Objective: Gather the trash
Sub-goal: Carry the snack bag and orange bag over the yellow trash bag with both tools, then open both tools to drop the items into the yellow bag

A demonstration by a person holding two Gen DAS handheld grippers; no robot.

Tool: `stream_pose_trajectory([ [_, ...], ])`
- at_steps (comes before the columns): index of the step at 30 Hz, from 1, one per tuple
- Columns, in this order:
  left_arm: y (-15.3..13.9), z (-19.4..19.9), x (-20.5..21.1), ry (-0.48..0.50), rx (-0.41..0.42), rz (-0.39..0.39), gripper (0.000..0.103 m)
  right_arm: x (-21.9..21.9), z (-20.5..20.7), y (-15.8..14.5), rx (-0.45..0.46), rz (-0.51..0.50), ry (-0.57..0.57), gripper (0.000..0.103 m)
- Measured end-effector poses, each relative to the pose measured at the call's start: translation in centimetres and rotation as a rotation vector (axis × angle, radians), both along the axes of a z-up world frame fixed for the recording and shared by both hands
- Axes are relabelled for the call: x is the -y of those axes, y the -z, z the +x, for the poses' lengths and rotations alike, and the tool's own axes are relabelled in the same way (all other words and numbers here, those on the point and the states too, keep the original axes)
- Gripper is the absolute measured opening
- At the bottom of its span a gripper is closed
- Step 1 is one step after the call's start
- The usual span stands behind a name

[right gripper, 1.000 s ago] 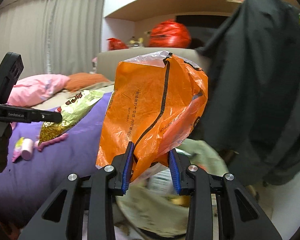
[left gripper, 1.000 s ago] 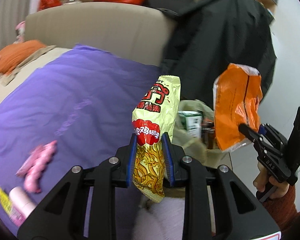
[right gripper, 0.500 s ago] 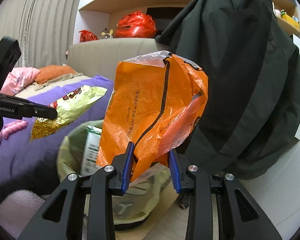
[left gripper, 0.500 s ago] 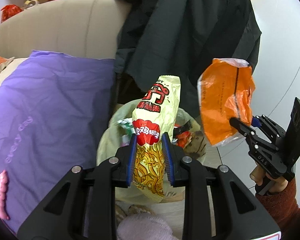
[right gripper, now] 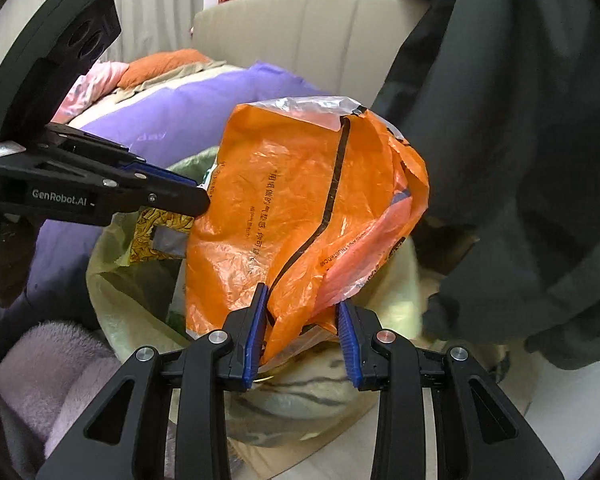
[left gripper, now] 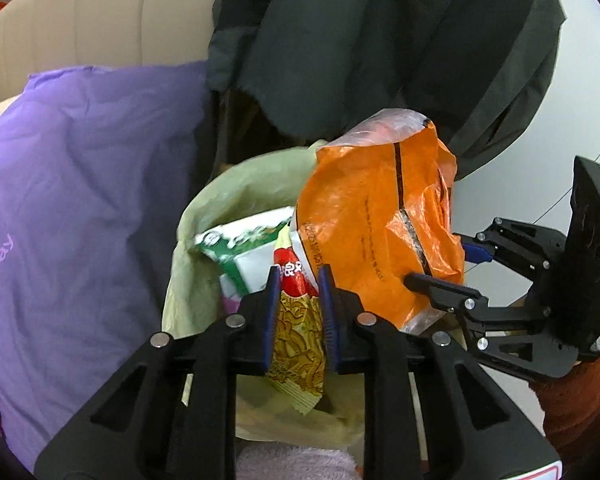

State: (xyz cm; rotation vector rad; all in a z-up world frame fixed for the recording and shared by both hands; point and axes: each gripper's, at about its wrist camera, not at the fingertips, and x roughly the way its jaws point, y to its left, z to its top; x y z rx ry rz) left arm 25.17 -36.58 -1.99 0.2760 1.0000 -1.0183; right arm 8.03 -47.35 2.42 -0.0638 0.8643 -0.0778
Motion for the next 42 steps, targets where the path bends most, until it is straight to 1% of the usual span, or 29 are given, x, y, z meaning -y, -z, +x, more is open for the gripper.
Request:
stream_pose_trajectory([
  [3, 0.8, 0.3, -0.2, 0.002, -0.009, 0.015, 0.018, 0.0, 0.7, 0.8, -0.027, 0.002, -0.012, 0.032],
  [6, 1.4, 0.2, 0.0, 0.011, -0.001, 0.043, 0.016, -0.1, 1.7, 1.6, -0.073, -0.010, -0.026, 0.032],
  [8, 1.6, 0.0, 0.3, 0.017, 0.015, 0.057, 0.015, -0.1, 1.9, 1.9, -0.084, 0.004, -0.021, 0.032],
  [12, 1.5, -0.2, 0.4, 0.025, 0.023, 0.059, 0.015, 0.1, 1.6, 1.5, -0.077, 0.014, -0.021, 0.032],
  [17, 1.6, 0.1, 0.3, 0.017, 0.013, 0.051, 0.015, 0.2, 0.9, 1.2, -0.054, 0.033, -0.019, 0.032],
  [23, 1.6, -0.3, 0.4, 0.017, 0.028, 0.058, 0.015, -0.3, 0.2, 1.1, -0.038, 0.027, 0.002, 0.033],
  [27, 1.3, -0.3, -0.2, 0.008, 0.014, 0.030, 0.015, -0.4, -0.6, 0.7, -0.016, 0.025, 0.023, 0.035],
  [28, 1.3, -0.3, -0.4, 0.007, 0.010, 0.025, 0.015, -0.4, -0.8, 0.7, -0.011, 0.024, 0.029, 0.038],
  [30, 1.1, -0.3, -0.8, 0.005, -0.004, 0.012, 0.015, -0.4, -1.2, 0.4, -0.002, 0.020, 0.043, 0.040],
  [31, 1.0, -0.4, -1.0, 0.003, -0.010, 0.003, 0.015, -0.4, -1.3, 0.3, 0.002, 0.017, 0.050, 0.043],
  [32, 0.8, -0.4, -1.3, -0.002, -0.017, -0.010, 0.015, -0.4, -1.5, 0.2, 0.006, 0.015, 0.056, 0.047],
  [34, 0.3, -0.5, -2.1, -0.010, -0.029, -0.046, 0.016, -0.4, -2.1, -0.1, 0.021, 0.015, 0.063, 0.049],
  [37, -0.4, -0.7, -3.2, -0.028, -0.029, -0.085, 0.023, -0.6, -2.8, -0.7, 0.049, 0.018, 0.074, 0.051],
  [40, -1.2, -1.1, -4.6, -0.052, -0.002, -0.106, 0.029, -0.8, -3.2, -1.3, 0.074, 0.026, 0.088, 0.055],
  [42, -1.6, -1.3, -5.7, -0.073, 0.012, -0.123, 0.034, -1.2, -3.7, -1.8, 0.100, 0.024, 0.106, 0.056],
])
